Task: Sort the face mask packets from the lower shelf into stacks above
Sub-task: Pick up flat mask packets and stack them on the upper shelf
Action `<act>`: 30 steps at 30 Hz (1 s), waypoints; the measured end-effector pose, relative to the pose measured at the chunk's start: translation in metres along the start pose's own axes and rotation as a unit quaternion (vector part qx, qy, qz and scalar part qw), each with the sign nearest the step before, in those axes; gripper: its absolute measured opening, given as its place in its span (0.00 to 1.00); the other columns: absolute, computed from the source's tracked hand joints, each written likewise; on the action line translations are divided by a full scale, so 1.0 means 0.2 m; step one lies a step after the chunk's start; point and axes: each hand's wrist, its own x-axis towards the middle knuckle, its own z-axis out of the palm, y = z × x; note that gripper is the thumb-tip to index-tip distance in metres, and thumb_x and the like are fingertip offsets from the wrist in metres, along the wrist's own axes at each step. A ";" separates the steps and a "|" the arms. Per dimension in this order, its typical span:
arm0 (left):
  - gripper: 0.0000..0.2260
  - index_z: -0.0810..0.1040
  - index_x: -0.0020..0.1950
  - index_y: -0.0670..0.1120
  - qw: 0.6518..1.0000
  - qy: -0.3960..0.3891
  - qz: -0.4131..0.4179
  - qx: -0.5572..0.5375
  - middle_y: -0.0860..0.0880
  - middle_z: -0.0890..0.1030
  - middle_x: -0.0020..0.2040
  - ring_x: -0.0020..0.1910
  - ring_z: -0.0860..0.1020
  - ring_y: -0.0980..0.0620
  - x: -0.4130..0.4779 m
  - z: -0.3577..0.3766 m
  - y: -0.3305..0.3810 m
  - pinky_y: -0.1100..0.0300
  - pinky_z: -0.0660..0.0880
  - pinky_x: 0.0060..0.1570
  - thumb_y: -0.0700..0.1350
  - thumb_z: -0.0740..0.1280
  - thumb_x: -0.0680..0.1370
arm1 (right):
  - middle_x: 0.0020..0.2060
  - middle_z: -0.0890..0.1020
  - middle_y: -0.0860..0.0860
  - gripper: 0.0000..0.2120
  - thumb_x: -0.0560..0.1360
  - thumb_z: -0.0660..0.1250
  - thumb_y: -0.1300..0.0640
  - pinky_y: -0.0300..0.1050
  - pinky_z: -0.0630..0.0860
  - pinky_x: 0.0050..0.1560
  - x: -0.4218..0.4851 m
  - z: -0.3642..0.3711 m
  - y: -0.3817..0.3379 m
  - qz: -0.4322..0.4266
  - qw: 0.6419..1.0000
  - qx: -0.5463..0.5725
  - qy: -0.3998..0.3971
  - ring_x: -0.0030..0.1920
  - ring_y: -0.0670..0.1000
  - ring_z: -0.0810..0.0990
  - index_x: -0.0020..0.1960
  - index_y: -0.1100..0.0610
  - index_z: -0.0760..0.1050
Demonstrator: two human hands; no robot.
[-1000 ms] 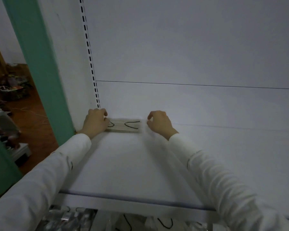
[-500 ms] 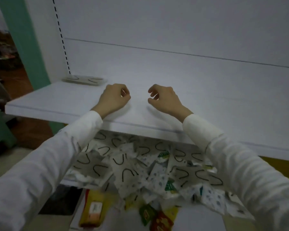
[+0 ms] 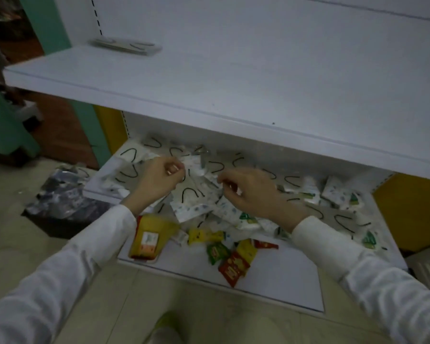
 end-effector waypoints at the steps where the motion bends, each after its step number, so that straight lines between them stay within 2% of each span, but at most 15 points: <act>1: 0.06 0.80 0.40 0.43 0.999 -0.009 -0.034 -0.006 0.42 0.82 0.35 0.34 0.80 0.45 -0.01 0.01 -0.10 0.49 0.80 0.39 0.38 0.67 0.76 | 0.35 0.81 0.50 0.12 0.74 0.59 0.56 0.44 0.76 0.31 -0.01 0.08 0.03 0.024 0.999 -0.002 -0.035 0.32 0.50 0.78 0.49 0.57 0.80; 3: 0.07 0.79 0.37 0.43 0.996 -0.014 -0.090 0.003 0.42 0.82 0.35 0.35 0.80 0.44 -0.03 0.03 -0.31 0.49 0.80 0.41 0.37 0.66 0.75 | 0.37 0.83 0.53 0.10 0.74 0.62 0.59 0.48 0.78 0.32 -0.02 0.26 0.12 0.092 0.993 0.010 -0.076 0.33 0.53 0.80 0.50 0.58 0.80; 4: 0.07 0.79 0.38 0.41 0.993 -0.011 -0.113 0.011 0.41 0.82 0.36 0.35 0.80 0.46 -0.05 0.05 -0.39 0.53 0.80 0.40 0.37 0.66 0.75 | 0.39 0.84 0.55 0.09 0.75 0.63 0.61 0.49 0.78 0.34 -0.02 0.35 0.16 0.127 0.987 0.018 -0.092 0.34 0.55 0.80 0.51 0.59 0.80; 6: 0.05 0.79 0.40 0.40 0.987 -0.011 -0.160 0.007 0.43 0.81 0.35 0.32 0.78 0.52 -0.08 0.07 -0.54 0.66 0.75 0.30 0.37 0.66 0.76 | 0.44 0.84 0.58 0.10 0.76 0.62 0.62 0.50 0.79 0.40 -0.01 0.52 0.23 0.189 0.973 0.023 -0.134 0.41 0.58 0.82 0.53 0.60 0.80; 8: 0.05 0.78 0.42 0.40 0.978 -0.027 -0.205 -0.015 0.46 0.79 0.34 0.31 0.76 0.55 -0.09 0.11 -0.67 0.71 0.70 0.23 0.37 0.65 0.77 | 0.48 0.83 0.58 0.12 0.78 0.60 0.61 0.50 0.78 0.45 0.02 0.68 0.28 0.239 0.956 0.017 -0.172 0.47 0.59 0.81 0.56 0.60 0.80; 11: 0.05 0.79 0.44 0.40 0.972 -0.044 -0.230 -0.027 0.44 0.80 0.37 0.31 0.78 0.54 -0.05 0.13 -0.84 0.68 0.73 0.28 0.36 0.64 0.77 | 0.51 0.82 0.59 0.13 0.79 0.58 0.60 0.50 0.78 0.49 0.14 0.87 0.34 0.310 0.931 0.007 -0.195 0.51 0.59 0.80 0.57 0.60 0.79; 15: 0.08 0.78 0.40 0.45 0.971 -0.064 -0.228 -0.022 0.47 0.79 0.34 0.25 0.77 0.60 0.06 0.13 -0.95 0.69 0.73 0.27 0.35 0.64 0.76 | 0.52 0.80 0.60 0.14 0.80 0.57 0.52 0.51 0.76 0.51 0.32 1.08 0.39 0.387 0.895 0.001 -0.221 0.54 0.60 0.78 0.50 0.61 0.75; 18: 0.10 0.77 0.37 0.50 0.971 -0.093 -0.220 0.002 0.49 0.81 0.35 0.32 0.80 0.51 0.15 0.13 -0.99 0.60 0.77 0.36 0.38 0.65 0.76 | 0.60 0.75 0.60 0.24 0.79 0.57 0.42 0.54 0.71 0.60 0.39 1.20 0.40 0.423 0.863 -0.048 -0.271 0.61 0.61 0.73 0.61 0.63 0.70; 20: 0.08 0.78 0.39 0.45 0.973 -0.110 -0.205 -0.001 0.47 0.81 0.35 0.30 0.79 0.53 0.20 0.14 -0.99 0.63 0.76 0.32 0.37 0.64 0.77 | 0.64 0.71 0.60 0.30 0.77 0.59 0.41 0.53 0.68 0.62 0.41 1.27 0.39 0.456 0.846 -0.061 -0.270 0.64 0.61 0.70 0.67 0.63 0.66; 22: 0.06 0.79 0.42 0.42 0.978 -0.112 -0.177 0.020 0.43 0.82 0.37 0.31 0.79 0.52 0.25 0.16 -0.98 0.63 0.76 0.32 0.37 0.64 0.77 | 0.66 0.69 0.60 0.33 0.76 0.62 0.41 0.53 0.66 0.64 0.42 1.32 0.38 0.475 0.838 -0.092 -0.255 0.66 0.61 0.68 0.69 0.64 0.63; 25: 0.06 0.81 0.43 0.40 0.979 -0.119 -0.154 0.053 0.42 0.82 0.37 0.36 0.81 0.45 0.30 0.18 -0.97 0.54 0.79 0.39 0.38 0.65 0.76 | 0.66 0.68 0.60 0.31 0.75 0.66 0.43 0.55 0.65 0.65 0.43 1.36 0.37 0.504 0.823 -0.113 -0.238 0.66 0.62 0.67 0.68 0.63 0.65; 28: 0.07 0.81 0.44 0.38 0.978 -0.135 -0.147 0.055 0.45 0.80 0.36 0.32 0.77 0.53 0.31 0.21 -0.97 0.57 0.76 0.38 0.38 0.64 0.76 | 0.64 0.71 0.58 0.22 0.74 0.67 0.51 0.55 0.63 0.66 0.45 1.37 0.39 0.533 0.812 -0.087 -0.219 0.66 0.61 0.68 0.64 0.60 0.69; 30: 0.07 0.80 0.44 0.37 0.978 -0.145 -0.145 0.045 0.42 0.81 0.38 0.34 0.77 0.50 0.31 0.23 -0.96 0.56 0.76 0.38 0.38 0.64 0.77 | 0.63 0.72 0.58 0.21 0.72 0.68 0.54 0.54 0.64 0.66 0.45 1.37 0.41 0.542 0.814 -0.077 -0.194 0.66 0.61 0.68 0.63 0.59 0.70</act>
